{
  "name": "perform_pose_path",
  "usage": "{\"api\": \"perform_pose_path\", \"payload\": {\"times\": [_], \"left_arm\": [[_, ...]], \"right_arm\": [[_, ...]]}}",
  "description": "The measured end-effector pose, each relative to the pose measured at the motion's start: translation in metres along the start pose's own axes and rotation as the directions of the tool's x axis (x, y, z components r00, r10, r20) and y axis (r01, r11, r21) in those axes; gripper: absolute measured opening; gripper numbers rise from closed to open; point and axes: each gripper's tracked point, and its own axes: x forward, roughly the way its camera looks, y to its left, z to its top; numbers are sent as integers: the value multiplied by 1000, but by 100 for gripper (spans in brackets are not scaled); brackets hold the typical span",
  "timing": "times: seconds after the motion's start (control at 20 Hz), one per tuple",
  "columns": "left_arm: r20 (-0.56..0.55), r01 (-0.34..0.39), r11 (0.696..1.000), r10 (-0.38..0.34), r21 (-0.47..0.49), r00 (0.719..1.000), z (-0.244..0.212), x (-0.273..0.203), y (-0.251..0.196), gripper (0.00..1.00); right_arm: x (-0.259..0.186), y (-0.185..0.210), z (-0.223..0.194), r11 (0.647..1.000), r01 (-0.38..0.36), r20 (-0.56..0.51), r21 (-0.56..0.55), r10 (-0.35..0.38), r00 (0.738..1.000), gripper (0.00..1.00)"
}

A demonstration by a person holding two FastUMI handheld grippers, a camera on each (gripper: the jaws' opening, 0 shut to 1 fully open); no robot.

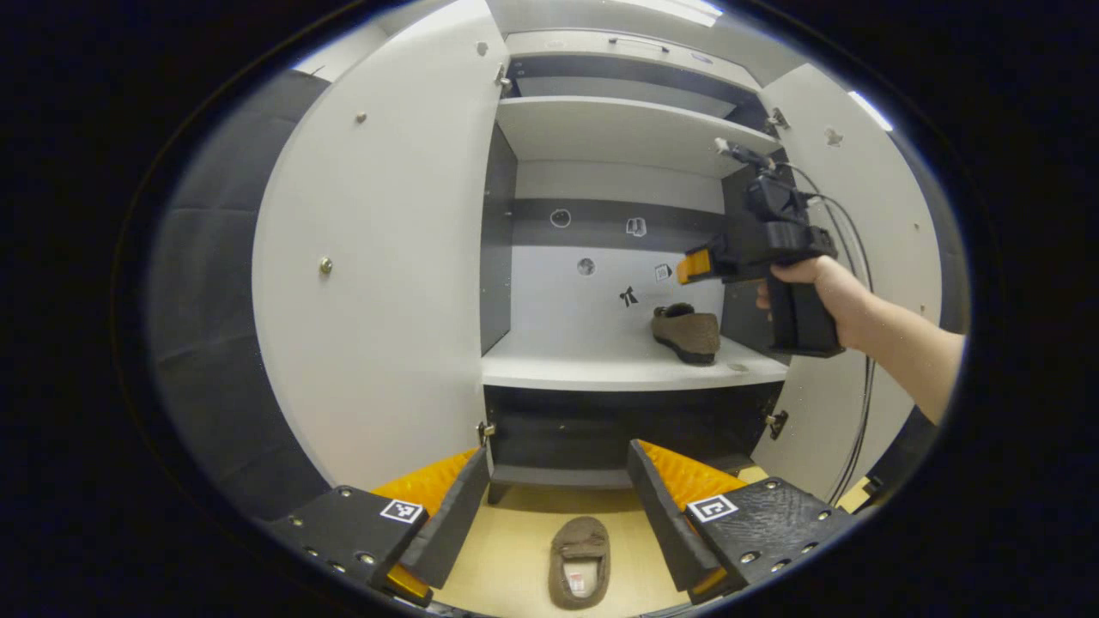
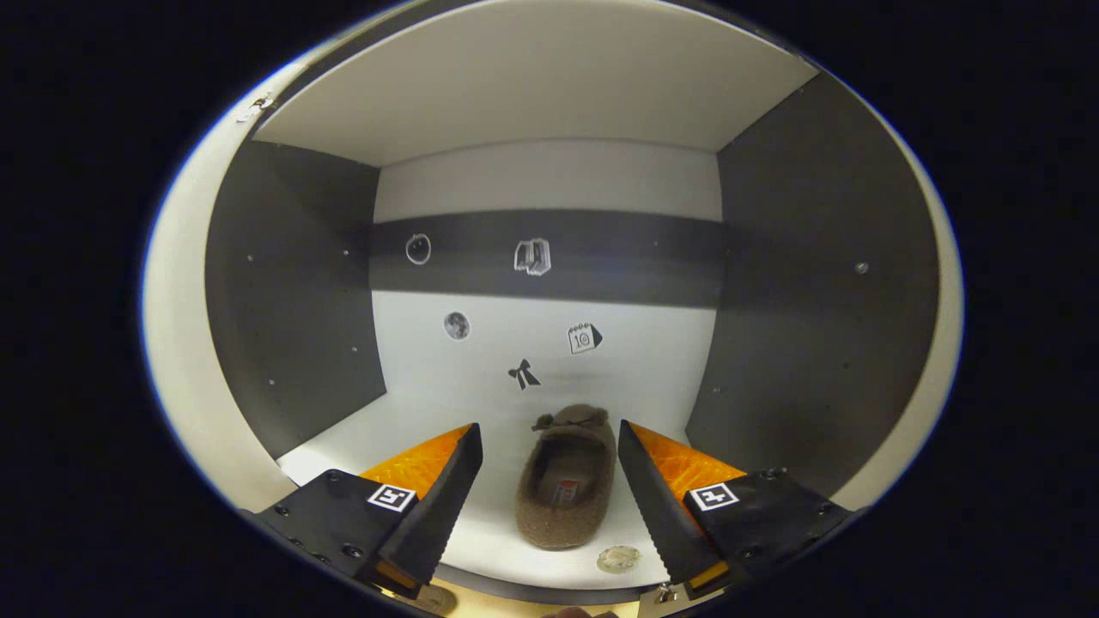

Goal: Grab one shoe with the right hand and put it into the shoe cabinet, grab the other shoe with the left hand and put it into the shoe cabinet; then close the right door with the right hand and the left door with the left hand.

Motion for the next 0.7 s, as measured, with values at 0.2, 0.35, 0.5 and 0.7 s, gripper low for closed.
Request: {"api": "perform_pose_path", "payload": {"times": [0.2, 0.35, 0.5, 0.7], "left_arm": [[-64, 22, 1000, -22, 4, 998, -7, 4, -2, 95], [-129, 50, 999, -50, -4, 990, -9, 3, -3, 95], [-194, 84, 996, -79, 18, 978, -18, 4, -7, 95], [-309, 140, 990, -124, 31, 943, -29, 4, -13, 95]], "right_arm": [[-45, 5, 12, 1000, 0, 78, 27, -2, 997, 97], [-82, 12, 3, 1000, -5, 101, 17, 3, 995, 100], [-119, 17, -15, 999, -5, 108, 45, 0, 994, 100], [-165, 24, -43, 995, 0, 115, 103, -12, 993, 99]]}}
